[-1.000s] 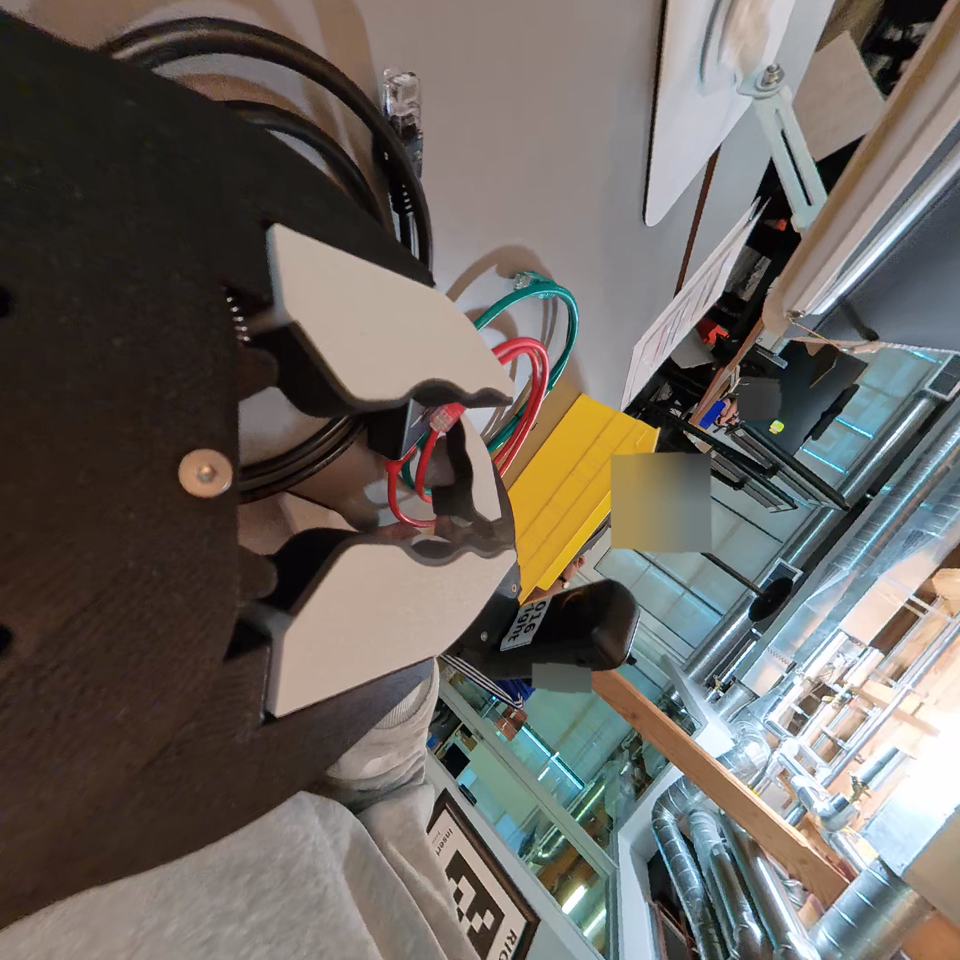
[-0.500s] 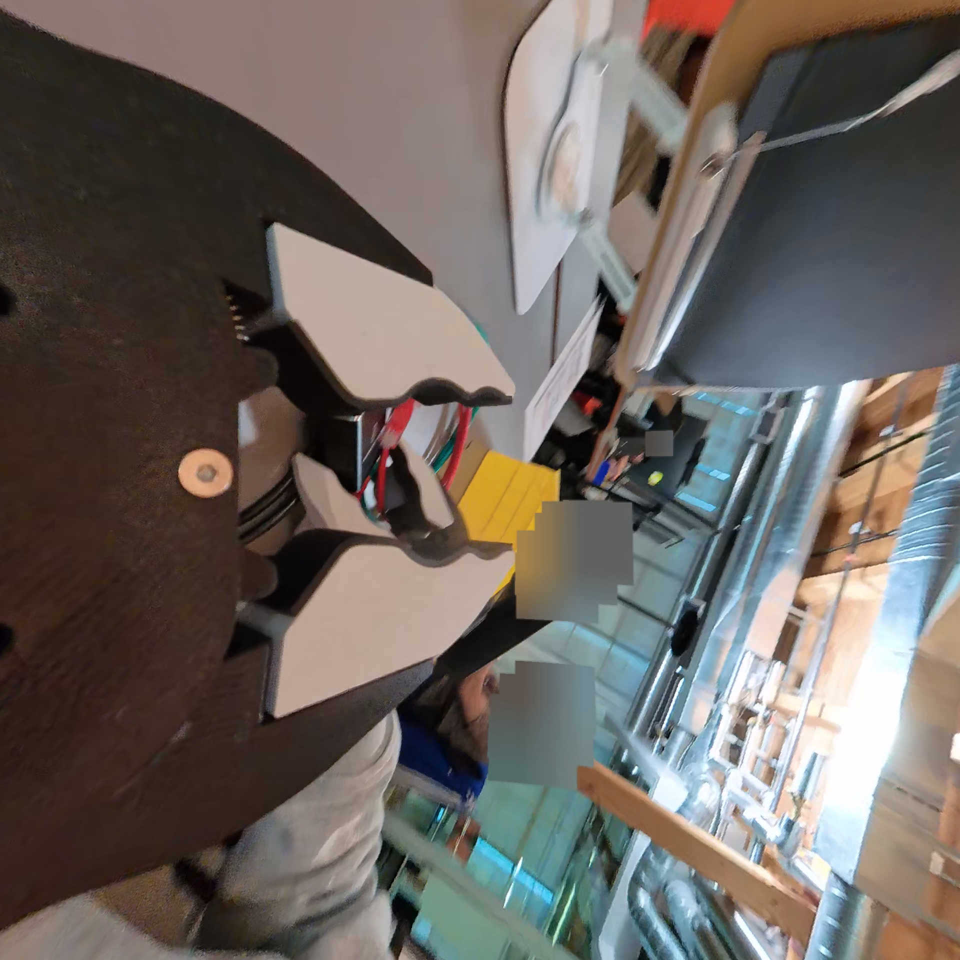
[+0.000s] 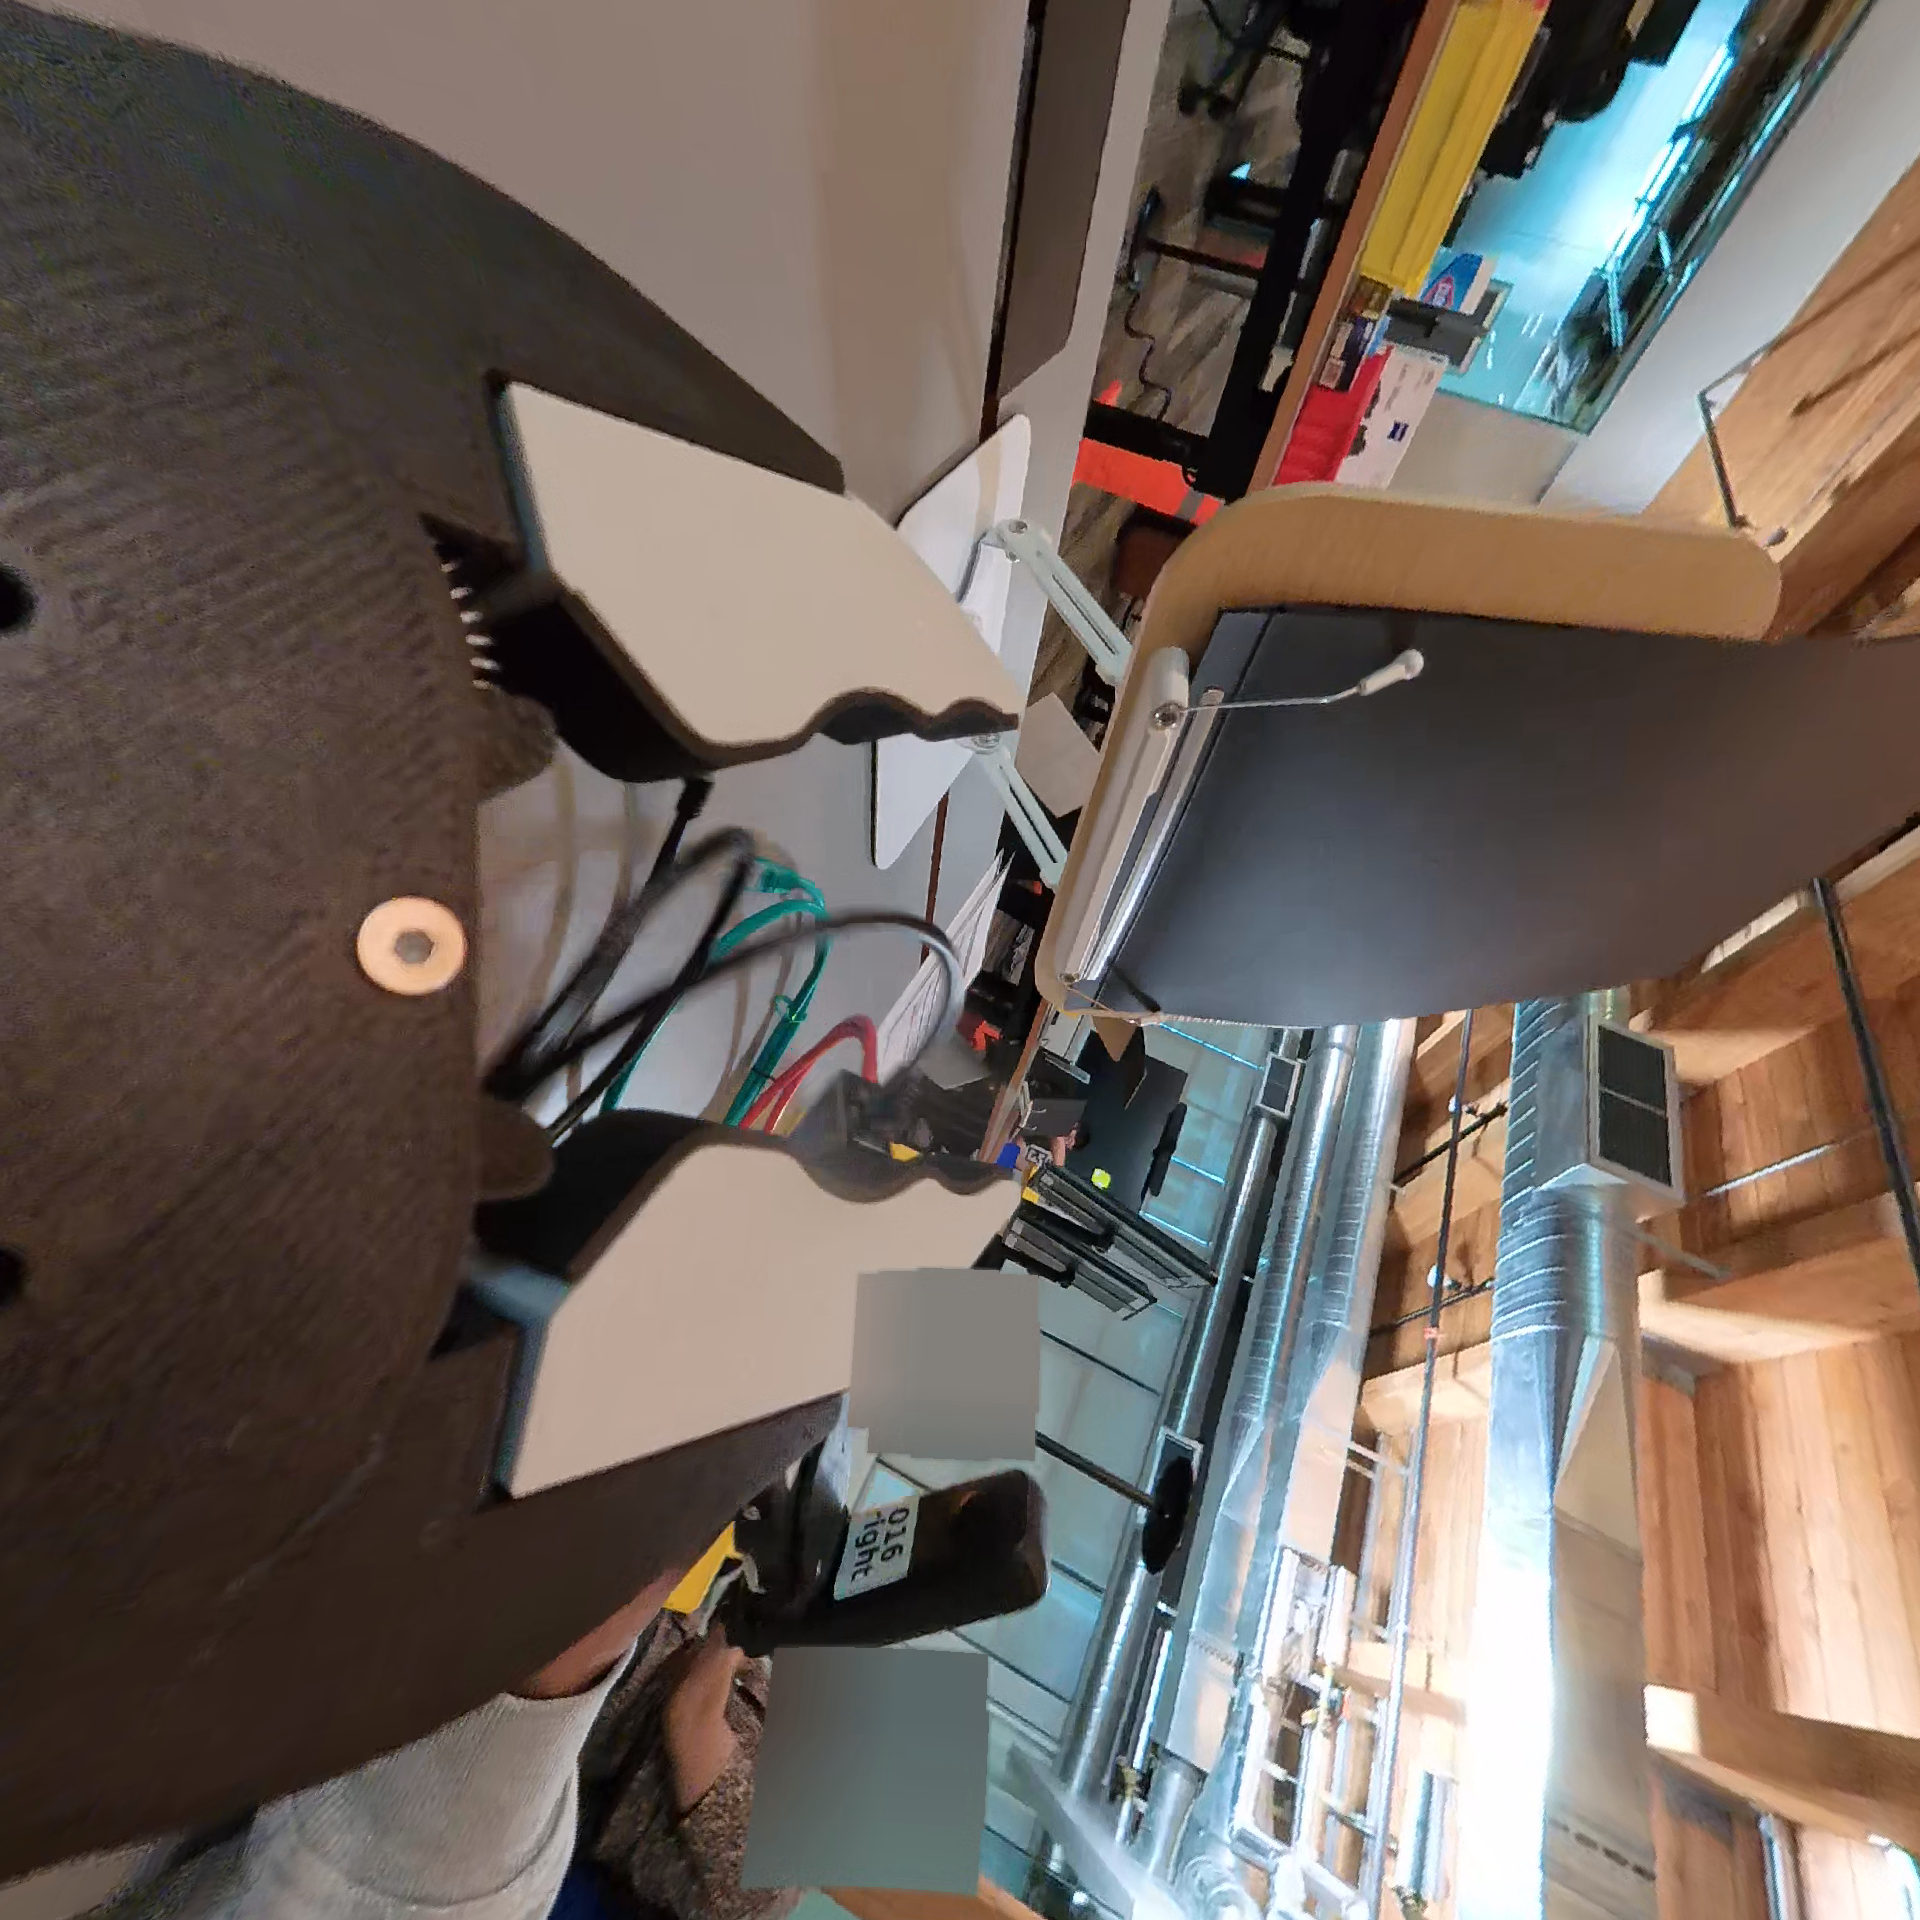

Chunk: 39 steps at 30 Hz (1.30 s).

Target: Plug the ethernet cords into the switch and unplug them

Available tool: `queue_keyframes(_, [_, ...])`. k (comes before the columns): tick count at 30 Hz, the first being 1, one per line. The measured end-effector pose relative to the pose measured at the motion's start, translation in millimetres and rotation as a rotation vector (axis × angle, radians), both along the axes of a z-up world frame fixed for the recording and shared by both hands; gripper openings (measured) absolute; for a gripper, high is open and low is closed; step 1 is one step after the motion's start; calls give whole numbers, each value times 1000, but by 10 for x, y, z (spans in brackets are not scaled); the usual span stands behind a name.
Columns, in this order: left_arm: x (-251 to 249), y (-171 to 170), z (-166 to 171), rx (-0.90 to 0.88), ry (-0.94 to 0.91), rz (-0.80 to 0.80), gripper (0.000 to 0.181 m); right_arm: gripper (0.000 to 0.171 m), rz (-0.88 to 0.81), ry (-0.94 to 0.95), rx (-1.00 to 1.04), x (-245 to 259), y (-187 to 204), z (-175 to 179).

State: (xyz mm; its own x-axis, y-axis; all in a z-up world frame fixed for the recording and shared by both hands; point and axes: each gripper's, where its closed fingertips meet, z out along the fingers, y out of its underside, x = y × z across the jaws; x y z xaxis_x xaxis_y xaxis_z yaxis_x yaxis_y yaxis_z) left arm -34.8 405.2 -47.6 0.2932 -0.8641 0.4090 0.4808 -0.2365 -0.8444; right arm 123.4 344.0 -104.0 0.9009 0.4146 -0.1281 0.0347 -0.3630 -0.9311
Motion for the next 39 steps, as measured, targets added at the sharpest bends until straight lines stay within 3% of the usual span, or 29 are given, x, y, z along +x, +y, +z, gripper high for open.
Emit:
queue_keyframes(14, [62,189,-280,-242,-41,-112,78,60,-194,257,419,1270,-715,2264])
queue_keyframes(19, [144,142,-320,-250,-8,-157,78,59,-270,268,467,1833,-1062,2943])
queue_keyframes(22, [170,125,-333,-254,2,-173,77,59,-344,218,469,2161,-1231,3155])
queue_keyframes(25, [187,120,-352,-262,8,-184,77,59,-442,196,461,2476,-1356,3073])
queue_keyframes(28, [198,114,-362,-269,9,-195,77,59,-547,213,423,2742,-1448,2698])
queue_keyframes(33, [211,106,-371,-276,12,-206,77,60,-920,187,183,3262,-1614,1424])
queue_keyframes(36, [209,110,-374,-281,8,-209,77,60,-1012,195,78,3315,-1680,817])
queue_keyframes(39, [205,118,-379,-290,2,-213,77,60,-1024,165,-7,3248,-1620,507])
